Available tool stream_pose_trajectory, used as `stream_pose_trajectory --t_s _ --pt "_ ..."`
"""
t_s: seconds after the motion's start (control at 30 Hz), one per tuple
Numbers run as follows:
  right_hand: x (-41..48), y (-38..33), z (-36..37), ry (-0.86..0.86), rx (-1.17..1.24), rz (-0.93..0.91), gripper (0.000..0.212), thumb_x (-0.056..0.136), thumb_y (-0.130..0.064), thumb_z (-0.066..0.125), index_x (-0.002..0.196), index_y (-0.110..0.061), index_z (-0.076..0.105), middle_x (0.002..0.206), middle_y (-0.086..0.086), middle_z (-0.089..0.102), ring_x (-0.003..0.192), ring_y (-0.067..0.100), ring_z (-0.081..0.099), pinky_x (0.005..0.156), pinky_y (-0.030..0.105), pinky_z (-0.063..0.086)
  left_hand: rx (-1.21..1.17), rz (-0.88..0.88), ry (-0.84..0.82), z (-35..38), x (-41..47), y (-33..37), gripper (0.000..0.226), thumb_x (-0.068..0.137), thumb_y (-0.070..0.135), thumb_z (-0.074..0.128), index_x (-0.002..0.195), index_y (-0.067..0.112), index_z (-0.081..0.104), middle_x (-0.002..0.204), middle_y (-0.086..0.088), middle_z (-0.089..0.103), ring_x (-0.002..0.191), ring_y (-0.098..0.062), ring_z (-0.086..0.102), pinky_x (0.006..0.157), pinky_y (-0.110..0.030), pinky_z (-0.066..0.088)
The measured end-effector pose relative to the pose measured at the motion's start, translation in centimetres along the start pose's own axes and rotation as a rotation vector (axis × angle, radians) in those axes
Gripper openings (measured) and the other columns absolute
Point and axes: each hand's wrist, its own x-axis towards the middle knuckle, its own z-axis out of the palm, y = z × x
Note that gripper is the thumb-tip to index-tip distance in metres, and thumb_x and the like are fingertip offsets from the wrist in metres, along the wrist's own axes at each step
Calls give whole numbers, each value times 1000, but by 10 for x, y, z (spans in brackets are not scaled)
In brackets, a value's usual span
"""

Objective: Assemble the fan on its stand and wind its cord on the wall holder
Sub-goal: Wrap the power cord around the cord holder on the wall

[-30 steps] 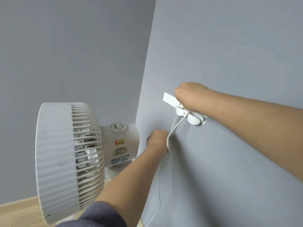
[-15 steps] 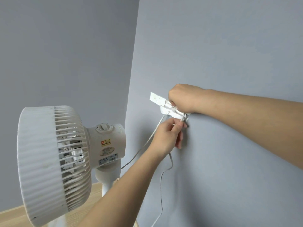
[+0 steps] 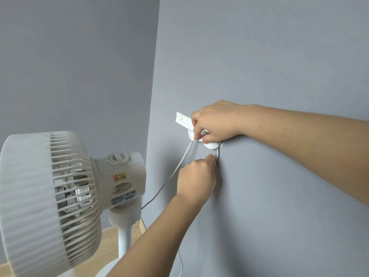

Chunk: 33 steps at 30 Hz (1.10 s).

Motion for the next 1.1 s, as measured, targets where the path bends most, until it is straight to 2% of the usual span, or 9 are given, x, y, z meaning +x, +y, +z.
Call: stream_pose_trajectory --t_s 0.13,0.23,0.3,0.5,0.57,0.67,0.73,0.93,1.1 --pt "6 4 -2 -22 27 -21 28 89 -34 60 115 -42 65 125 -17 53 118 12 48 93 35 40 136 -84 -8 8 -2 -24 19 74 2 63 75 17 52 51 1 45 45 -24 33 39 -22 8" --pt "8 9 2 -35 5 -32 28 89 -36 59 116 -44 64 125 -17 59 115 11 48 91 31 32 31 -200 -65 9 4 -37 17 92 10 42 94 18 57 77 -6 61 65 -30 47 52 -30 31" --pt "9 12 5 -32 -1 -29 29 90 -40 58 118 -45 63 125 -16 61 114 9 48 87 28 28 -125 -316 -38 8 11 -44 20 94 18 43 88 14 61 78 -9 63 70 -32 54 58 -32 39" --pt "12 15 7 -1 20 -27 28 90 -43 55 117 -44 63 123 -20 62 113 7 48 87 27 26 -923 -777 -48 -4 31 -62 35 93 32 56 67 9 59 49 1 41 40 -16 33 43 -21 28" --pt "12 16 8 4 30 -28 28 90 -42 56 117 -44 63 119 -20 63 113 8 49 86 27 26 -1065 -868 -78 -9 40 -64 29 93 26 56 68 12 55 52 3 33 41 -13 24 44 -22 19" --pt "12 17 7 -8 43 -30 28 91 -40 56 119 -42 61 85 -24 56 109 9 51 85 27 26 -1087 -952 -115 -14 57 -70 28 90 29 62 71 14 47 57 1 27 42 -14 21 45 -22 18" --pt "12 17 6 -13 54 -28 29 91 -39 57 119 -42 59 73 -25 45 107 10 52 87 28 26 -1044 -992 -98 -15 67 -74 33 85 34 67 71 15 45 57 1 27 45 -16 21 46 -23 20" --pt "12 17 9 -21 83 -45 30 90 -35 58 119 -43 60 71 -25 43 104 10 53 90 30 28 -999 -989 -86 -23 93 -60 40 85 36 68 64 14 43 54 0 26 45 -16 23 48 -23 23" --pt "12 16 10 -30 74 -40 30 91 -35 56 120 -43 60 81 -21 53 105 10 53 94 32 31 -1026 -836 33 -34 104 -46 28 88 36 64 81 10 58 54 0 34 46 -16 30 48 -23 31"
